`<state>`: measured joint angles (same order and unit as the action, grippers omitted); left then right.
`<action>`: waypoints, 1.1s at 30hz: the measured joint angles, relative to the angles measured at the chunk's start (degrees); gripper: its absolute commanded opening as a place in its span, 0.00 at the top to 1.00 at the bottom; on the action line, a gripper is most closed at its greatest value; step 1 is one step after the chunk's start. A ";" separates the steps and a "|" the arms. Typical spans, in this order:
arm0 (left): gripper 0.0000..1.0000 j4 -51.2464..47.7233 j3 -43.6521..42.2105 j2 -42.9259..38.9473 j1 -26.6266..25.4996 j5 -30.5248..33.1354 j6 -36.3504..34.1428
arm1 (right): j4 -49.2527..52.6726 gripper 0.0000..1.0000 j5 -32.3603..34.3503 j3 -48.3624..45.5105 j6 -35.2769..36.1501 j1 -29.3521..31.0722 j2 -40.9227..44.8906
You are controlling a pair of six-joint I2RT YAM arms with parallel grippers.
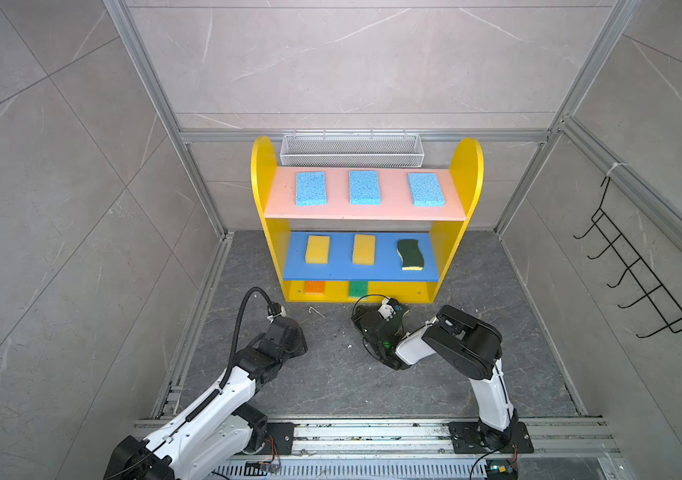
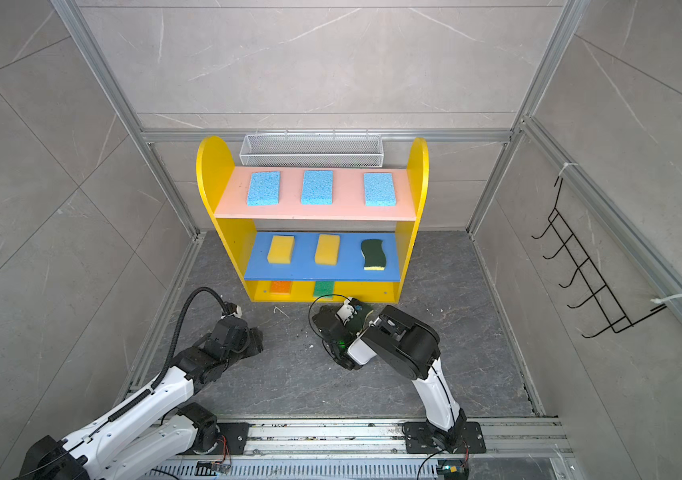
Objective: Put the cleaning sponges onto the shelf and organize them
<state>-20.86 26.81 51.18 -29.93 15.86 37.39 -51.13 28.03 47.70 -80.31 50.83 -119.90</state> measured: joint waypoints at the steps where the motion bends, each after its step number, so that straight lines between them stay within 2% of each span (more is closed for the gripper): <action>1: 0.37 0.13 -0.07 0.04 0.00 -0.02 -0.09 | 0.13 1.00 0.31 -0.48 0.00 0.00 0.46; 15: 0.37 -0.28 -0.07 -1.84 0.46 -1.01 -0.35 | 5.73 1.00 3.93 -8.63 0.87 -0.70 11.63; 22: 0.37 -1.79 -0.07 -5.11 0.48 -0.96 -0.42 | 11.58 1.00 3.67 -6.54 5.86 -0.79 16.17; 28: 0.37 -3.37 -0.07 -7.15 0.48 -0.98 -0.44 | 13.18 1.00 2.58 -0.79 6.62 1.79 15.89; 33: 0.37 -4.13 -0.07 -8.46 0.48 -1.01 -0.44 | 11.56 1.00 2.19 1.75 3.91 4.31 11.30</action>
<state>-24.99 26.74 42.72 -29.45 14.85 36.95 -39.57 30.22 49.45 -76.40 55.13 -108.60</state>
